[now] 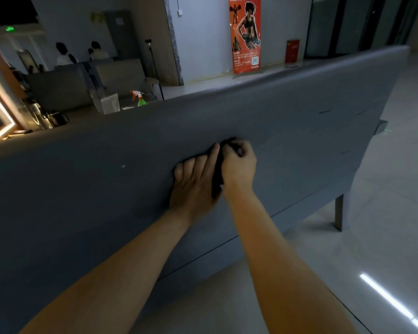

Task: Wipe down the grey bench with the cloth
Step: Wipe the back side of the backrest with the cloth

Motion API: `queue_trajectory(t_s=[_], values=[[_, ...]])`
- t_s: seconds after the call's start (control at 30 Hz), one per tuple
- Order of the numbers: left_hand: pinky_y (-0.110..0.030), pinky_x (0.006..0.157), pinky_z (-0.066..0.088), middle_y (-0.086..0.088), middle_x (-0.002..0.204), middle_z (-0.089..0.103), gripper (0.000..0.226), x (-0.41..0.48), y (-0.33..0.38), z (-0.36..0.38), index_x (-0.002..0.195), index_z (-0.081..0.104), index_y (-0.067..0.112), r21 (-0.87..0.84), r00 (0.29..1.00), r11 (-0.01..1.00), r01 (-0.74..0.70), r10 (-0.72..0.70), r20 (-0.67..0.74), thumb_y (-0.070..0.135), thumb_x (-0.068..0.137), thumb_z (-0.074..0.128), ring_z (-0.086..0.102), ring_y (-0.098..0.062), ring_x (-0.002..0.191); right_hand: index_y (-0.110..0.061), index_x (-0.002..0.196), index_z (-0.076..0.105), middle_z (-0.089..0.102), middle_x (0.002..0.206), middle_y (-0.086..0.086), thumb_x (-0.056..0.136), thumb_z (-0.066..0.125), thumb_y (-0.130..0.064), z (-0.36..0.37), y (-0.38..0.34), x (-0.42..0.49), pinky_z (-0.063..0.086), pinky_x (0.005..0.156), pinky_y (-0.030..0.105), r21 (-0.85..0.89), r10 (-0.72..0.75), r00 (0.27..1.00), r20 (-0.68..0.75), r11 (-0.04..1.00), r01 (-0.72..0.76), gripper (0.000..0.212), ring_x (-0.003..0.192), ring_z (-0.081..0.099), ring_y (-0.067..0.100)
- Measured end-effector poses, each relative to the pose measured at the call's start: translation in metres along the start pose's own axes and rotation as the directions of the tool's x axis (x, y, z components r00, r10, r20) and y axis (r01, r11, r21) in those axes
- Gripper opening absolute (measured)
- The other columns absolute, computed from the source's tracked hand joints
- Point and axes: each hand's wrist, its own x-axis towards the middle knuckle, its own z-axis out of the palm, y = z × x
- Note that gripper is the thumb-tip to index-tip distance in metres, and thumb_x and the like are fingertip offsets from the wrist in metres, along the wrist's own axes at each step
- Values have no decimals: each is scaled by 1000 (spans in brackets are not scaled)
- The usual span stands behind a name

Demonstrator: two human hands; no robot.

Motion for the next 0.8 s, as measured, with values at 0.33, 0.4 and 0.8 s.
queue_trajectory(t_s=[0.33, 0.4, 0.8], values=[[-41, 99, 27, 1, 120, 50, 89, -4, -5, -4, 159, 26, 13, -101, 998, 994, -48, 51, 30, 25, 80, 65, 42, -23, 112, -18, 96, 55, 65, 100, 1, 98, 61, -28, -29, -16, 47, 47, 67, 29, 33, 45, 972, -230, 999, -38, 12, 93, 65, 21], [-41, 98, 26, 1, 119, 49, 90, -1, -5, -2, 159, 26, 13, -65, 999, 997, -44, 45, 13, 25, 79, 66, 41, -23, 110, -18, 98, 54, 64, 99, 0, 100, 59, -30, -19, -15, 42, 49, 66, 30, 59, 74, 971, -226, 996, -62, 13, 90, 63, 18], [-40, 100, 25, 1, 119, 48, 91, -6, -10, -2, 159, 24, 12, -93, 994, 991, -99, 103, 47, 24, 81, 69, 42, -23, 113, -15, 107, 52, 56, 92, -7, 102, 56, -29, -11, -10, 26, 41, 60, 20, 80, 98, 970, -221, 993, -82, 15, 78, 56, 9]])
